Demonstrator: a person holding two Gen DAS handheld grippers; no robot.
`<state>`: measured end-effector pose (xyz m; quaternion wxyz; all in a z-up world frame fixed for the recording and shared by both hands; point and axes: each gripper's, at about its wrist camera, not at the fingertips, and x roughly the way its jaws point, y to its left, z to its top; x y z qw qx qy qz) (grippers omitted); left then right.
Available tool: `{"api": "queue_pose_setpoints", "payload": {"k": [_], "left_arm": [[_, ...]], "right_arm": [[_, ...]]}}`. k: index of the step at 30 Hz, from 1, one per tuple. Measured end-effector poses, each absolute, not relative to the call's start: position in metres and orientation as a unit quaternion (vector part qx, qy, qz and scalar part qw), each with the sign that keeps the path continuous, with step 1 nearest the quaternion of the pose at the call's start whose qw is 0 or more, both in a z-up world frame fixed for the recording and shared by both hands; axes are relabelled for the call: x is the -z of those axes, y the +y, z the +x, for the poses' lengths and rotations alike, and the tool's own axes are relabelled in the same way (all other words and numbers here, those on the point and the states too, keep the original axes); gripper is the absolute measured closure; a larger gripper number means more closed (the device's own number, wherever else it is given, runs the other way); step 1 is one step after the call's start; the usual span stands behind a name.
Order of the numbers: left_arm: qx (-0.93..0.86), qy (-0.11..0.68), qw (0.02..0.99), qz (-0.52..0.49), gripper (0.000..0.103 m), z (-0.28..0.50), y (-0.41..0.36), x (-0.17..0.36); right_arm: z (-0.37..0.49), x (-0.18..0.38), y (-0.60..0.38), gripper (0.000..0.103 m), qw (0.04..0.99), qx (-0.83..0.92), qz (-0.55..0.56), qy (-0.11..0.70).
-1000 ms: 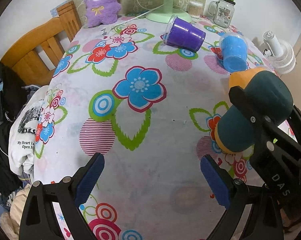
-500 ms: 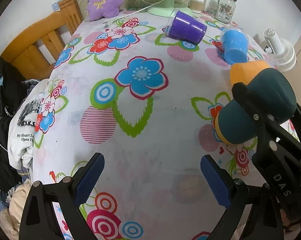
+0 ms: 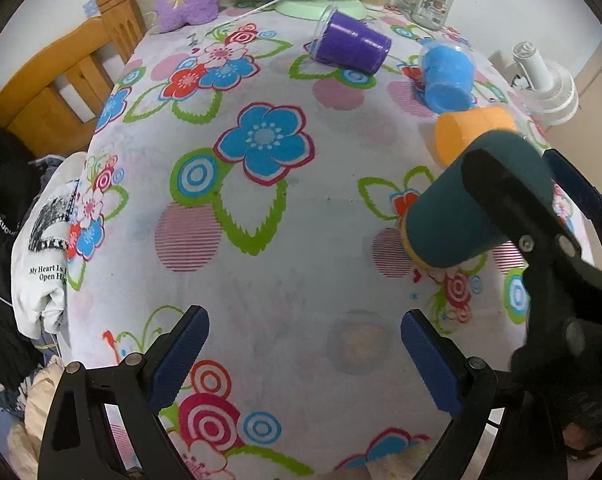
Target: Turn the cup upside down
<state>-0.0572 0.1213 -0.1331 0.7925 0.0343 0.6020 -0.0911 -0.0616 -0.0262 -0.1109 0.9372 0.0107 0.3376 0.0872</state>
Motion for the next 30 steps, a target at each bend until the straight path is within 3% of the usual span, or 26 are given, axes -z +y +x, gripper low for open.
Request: {"api": "queue_pose_setpoints", "payload": {"k": [10, 16, 30], "left_arm": [[0.127, 0.577, 0.807, 0.030, 0.005, -0.041, 0.121, 0.074], [0.123, 0.560, 0.819, 0.010, 0.005, -0.035, 0.119, 0.046], [0.062, 0.530, 0.844, -0.057, 0.005, -0.045, 0.104, 0.007]], "right_arm": [[-0.047, 0.046, -0.046, 0.002, 0.904, -0.039, 0.048, 0.423], [-0.047, 0.013, -0.062, 0.002, 0.903, -0.006, 0.034, 0.429], [-0.044, -0.005, -0.092, 0.002, 0.887, -0.007, -0.012, 0.462]]}}
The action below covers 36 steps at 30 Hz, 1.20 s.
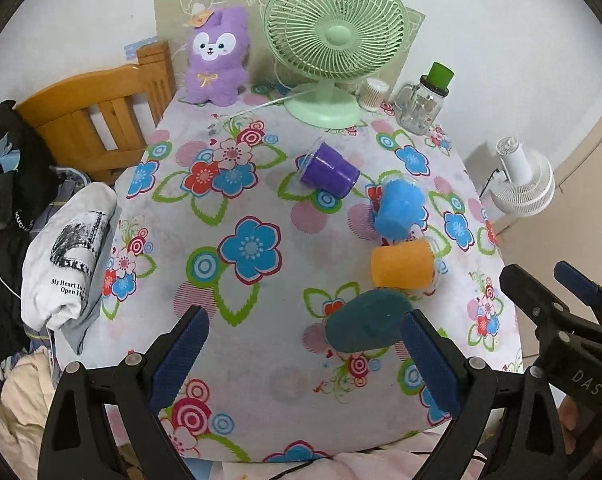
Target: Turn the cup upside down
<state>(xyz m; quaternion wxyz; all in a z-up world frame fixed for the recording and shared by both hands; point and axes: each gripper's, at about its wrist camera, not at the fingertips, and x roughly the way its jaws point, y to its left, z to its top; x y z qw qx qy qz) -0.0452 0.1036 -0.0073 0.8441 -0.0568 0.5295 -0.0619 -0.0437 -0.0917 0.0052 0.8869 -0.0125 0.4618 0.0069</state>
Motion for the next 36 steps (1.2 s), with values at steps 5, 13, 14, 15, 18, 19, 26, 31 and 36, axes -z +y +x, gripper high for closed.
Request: {"api": "queue_pose_setpoints", "payload": {"k": [5, 13, 14, 15, 18, 19, 26, 31, 36], "left_arm": [[0.058, 0.524, 0.848, -0.056, 0.001, -0.050, 0.091, 0.001], [0.052, 0.512, 0.856, -0.046, 0.000, -0.054, 0.083, -0.006], [0.051, 0.510, 0.857, -0.046, 0.000, -0.054, 0.083, -0.007], [0.051, 0.509, 0.858, -0.045, 0.000, -0.054, 0.083, -0.008], [0.050, 0.504, 0.861, -0.041, 0.000, -0.054, 0.081, -0.011], [0.050, 0.503, 0.862, -0.041, 0.000, -0.054, 0.080, -0.012], [0.049, 0.500, 0.864, -0.034, 0.000, -0.056, 0.077, -0.014], [0.049, 0.499, 0.865, -0.031, 0.000, -0.057, 0.075, -0.015], [0.048, 0.499, 0.865, -0.030, 0.000, -0.058, 0.073, -0.016]], "right_arm": [[-0.045, -0.009, -0.101, 0.002, 0.886, -0.008, -0.015, 0.463], [-0.049, -0.016, -0.108, 0.002, 0.891, -0.009, -0.010, 0.454], [-0.049, -0.016, -0.108, 0.002, 0.891, -0.009, -0.009, 0.453], [-0.050, -0.017, -0.109, 0.002, 0.892, -0.009, -0.010, 0.452], [-0.052, -0.018, -0.109, 0.002, 0.893, -0.008, -0.010, 0.449], [-0.051, -0.018, -0.110, 0.002, 0.893, -0.008, -0.010, 0.449], [-0.053, -0.020, -0.112, 0.002, 0.894, -0.008, -0.005, 0.448], [-0.053, -0.019, -0.113, 0.002, 0.894, -0.007, -0.005, 0.447], [-0.054, -0.020, -0.114, 0.002, 0.894, -0.007, -0.004, 0.448]]}}
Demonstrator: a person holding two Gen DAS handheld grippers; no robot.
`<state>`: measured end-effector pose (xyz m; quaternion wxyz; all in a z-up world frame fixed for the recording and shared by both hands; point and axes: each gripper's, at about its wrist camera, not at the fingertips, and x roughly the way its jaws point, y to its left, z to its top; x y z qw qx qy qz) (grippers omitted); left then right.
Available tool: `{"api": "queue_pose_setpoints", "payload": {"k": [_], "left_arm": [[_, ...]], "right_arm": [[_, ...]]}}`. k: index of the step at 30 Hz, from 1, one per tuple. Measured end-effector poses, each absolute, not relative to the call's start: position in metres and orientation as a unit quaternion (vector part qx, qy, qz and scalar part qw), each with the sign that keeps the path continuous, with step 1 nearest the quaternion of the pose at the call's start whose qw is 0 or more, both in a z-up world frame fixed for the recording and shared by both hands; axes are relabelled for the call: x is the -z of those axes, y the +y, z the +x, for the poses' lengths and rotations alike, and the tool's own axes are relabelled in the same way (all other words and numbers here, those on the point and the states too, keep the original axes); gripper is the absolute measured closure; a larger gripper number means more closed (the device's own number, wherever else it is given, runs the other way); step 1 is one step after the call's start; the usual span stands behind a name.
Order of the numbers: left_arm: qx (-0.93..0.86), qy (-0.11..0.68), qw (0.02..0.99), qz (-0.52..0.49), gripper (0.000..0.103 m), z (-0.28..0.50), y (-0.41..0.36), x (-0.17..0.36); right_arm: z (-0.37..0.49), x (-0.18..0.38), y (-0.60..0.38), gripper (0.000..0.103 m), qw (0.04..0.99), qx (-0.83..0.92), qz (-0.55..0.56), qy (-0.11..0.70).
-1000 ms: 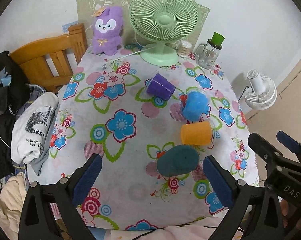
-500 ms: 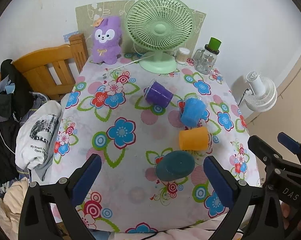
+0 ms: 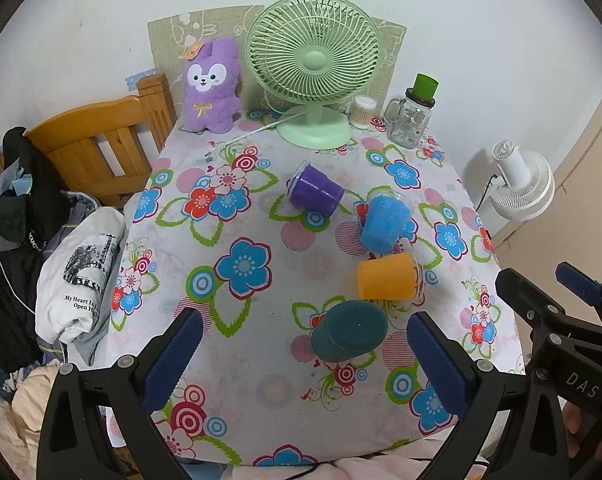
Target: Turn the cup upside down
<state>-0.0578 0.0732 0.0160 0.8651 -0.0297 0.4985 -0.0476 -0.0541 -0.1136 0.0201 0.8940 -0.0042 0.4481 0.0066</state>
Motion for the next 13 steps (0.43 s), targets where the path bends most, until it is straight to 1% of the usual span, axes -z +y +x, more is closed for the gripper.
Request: {"api": "queue_pose_setpoints", "payload": {"k": [13], "left_arm": [[0.054, 0.498, 0.865, -0.029, 0.000, -0.0572, 0.0702, -0.0185]], "right_arm": [[-0.0571, -0.0199, -0.1182, 0.002, 0.893, -0.003, 0.002, 0.449]]}}
